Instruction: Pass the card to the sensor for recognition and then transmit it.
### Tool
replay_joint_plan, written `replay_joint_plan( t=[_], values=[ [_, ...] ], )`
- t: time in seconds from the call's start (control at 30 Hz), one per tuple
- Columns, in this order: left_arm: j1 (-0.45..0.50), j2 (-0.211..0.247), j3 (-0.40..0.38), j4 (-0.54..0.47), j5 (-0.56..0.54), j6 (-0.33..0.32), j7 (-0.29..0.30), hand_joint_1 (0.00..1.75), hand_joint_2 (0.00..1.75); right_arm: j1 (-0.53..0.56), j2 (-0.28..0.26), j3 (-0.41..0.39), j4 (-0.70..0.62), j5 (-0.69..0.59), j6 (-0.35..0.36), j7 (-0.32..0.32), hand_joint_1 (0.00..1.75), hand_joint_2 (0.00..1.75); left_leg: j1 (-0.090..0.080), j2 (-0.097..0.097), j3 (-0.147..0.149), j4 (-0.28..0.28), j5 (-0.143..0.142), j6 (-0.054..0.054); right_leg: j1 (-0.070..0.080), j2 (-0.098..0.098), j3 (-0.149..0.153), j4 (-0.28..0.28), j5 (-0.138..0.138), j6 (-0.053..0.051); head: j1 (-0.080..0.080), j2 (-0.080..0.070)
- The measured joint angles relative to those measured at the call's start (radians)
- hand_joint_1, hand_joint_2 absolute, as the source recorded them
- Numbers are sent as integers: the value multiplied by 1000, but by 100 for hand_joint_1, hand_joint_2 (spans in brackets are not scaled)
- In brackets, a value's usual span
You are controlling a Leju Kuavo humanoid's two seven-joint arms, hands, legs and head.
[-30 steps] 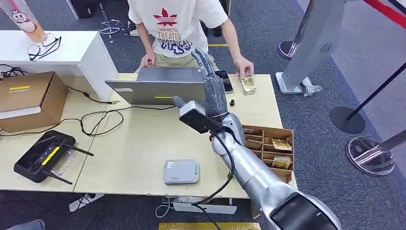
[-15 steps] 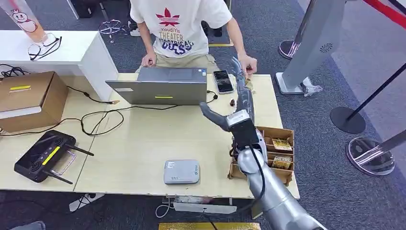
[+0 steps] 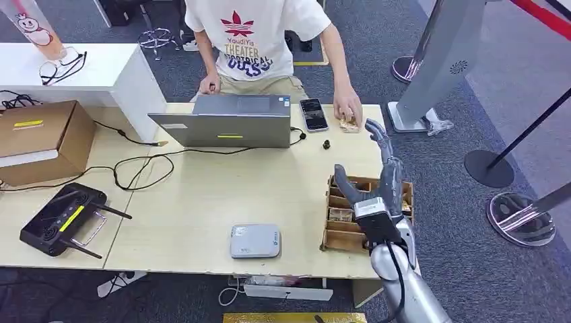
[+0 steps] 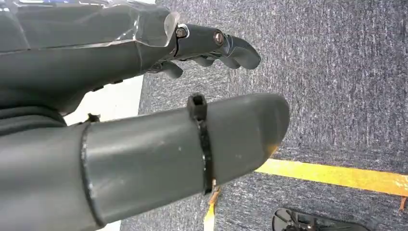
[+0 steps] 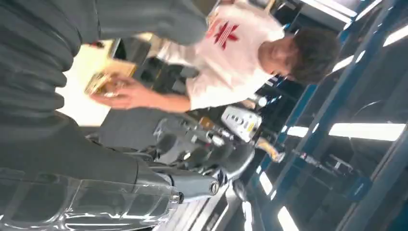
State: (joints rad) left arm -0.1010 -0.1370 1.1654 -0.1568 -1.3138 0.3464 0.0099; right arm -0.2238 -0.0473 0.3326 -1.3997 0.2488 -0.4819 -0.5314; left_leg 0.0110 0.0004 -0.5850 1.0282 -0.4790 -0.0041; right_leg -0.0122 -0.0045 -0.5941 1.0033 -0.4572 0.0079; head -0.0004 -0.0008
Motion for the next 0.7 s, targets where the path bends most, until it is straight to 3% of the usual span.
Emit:
replay_joint_plan(
  t=[0.1, 0.17, 0.2, 0.23, 0.3, 0.33, 0.7],
  values=[
    [-1, -1, 0, 0, 0, 0, 0, 0, 0, 40, -10, -26, -11, 54, -27, 2, 133, 175, 0, 0, 0, 0, 0, 0, 0, 0, 0, 0, 0, 0, 0, 0],
    [-2, -2, 0, 0, 0, 1, 0, 0, 0, 62, -15, -40, -13, 89, -41, 4, 115, 175, 0, 0, 0, 0, 0, 0, 0, 0, 0, 0, 0, 0, 0, 0],
    [-2, -2, 0, 0, 0, 1, 0, 0, 0, 70, -16, -46, -13, 105, -49, 8, 115, 175, 0, 0, 0, 0, 0, 1, 0, 0, 0, 0, 0, 0, 0, 0],
    [-2, -2, 0, 0, 0, 2, 0, 0, 0, 79, -19, -53, -13, 131, -58, 11, 91, 175, 0, 0, 0, 0, 0, 1, 0, 0, 0, 0, 0, 0, 0, 0],
    [-4, -2, 0, 0, 0, 2, 0, 0, 0, 93, -23, -62, -13, 161, -63, 20, 75, 175, 0, 0, 0, 0, 0, 1, 0, 0, 0, 0, 0, 0, 0, 0],
    [-4, -2, 0, 0, 0, 2, 0, 0, 0, 98, -25, -66, -13, 173, -66, 24, 45, 175, 0, 0, 0, 0, 0, 1, 0, 0, 0, 0, 0, 0, 0, 0],
    [-4, -3, 10, 0, 17, 8, 5, 0, 0, 139, -45, -77, 34, 298, -87, 70, 52, 175, 0, 0, 0, 0, 0, 1, 0, 0, 0, 0, 0, 0, 0, 0]
  ],
)
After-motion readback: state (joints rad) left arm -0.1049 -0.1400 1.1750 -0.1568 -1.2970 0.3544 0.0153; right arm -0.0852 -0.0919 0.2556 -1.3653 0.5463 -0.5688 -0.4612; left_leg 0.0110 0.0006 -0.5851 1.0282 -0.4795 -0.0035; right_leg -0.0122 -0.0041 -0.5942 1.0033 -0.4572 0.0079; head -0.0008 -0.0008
